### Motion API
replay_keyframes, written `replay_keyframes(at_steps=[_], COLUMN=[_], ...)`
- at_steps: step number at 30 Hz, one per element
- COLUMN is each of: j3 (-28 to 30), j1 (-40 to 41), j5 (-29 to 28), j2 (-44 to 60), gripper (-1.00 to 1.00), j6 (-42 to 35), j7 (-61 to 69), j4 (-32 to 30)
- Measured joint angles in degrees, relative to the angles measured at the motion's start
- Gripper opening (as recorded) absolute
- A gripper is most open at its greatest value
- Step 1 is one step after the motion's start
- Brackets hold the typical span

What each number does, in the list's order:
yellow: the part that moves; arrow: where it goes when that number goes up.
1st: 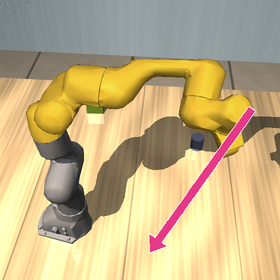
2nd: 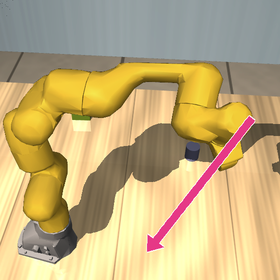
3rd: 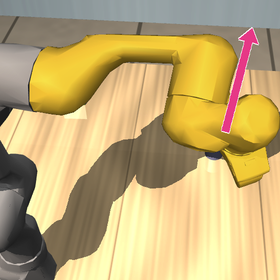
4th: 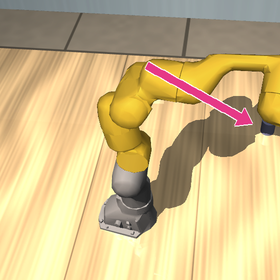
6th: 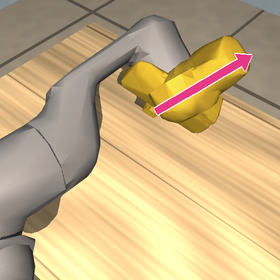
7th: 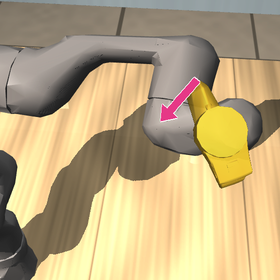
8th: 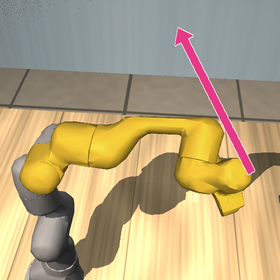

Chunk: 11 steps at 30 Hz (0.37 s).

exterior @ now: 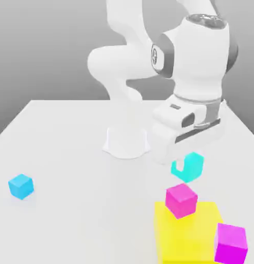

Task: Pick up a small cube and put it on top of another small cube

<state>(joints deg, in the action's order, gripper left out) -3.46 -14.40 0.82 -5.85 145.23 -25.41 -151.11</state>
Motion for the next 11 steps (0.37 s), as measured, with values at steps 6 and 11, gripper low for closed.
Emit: replay_keyframes(at_steps=[6, 11], j3=[0.01, 0.06], j1=[0.06, 0.01], j5=[-0.18, 0.0], j2=[1.73, -2.71], gripper=[1.0, 1.0], j6=[2.18, -3.25], j7=[-0.18, -0.09], j4=[-0.47, 0.58])
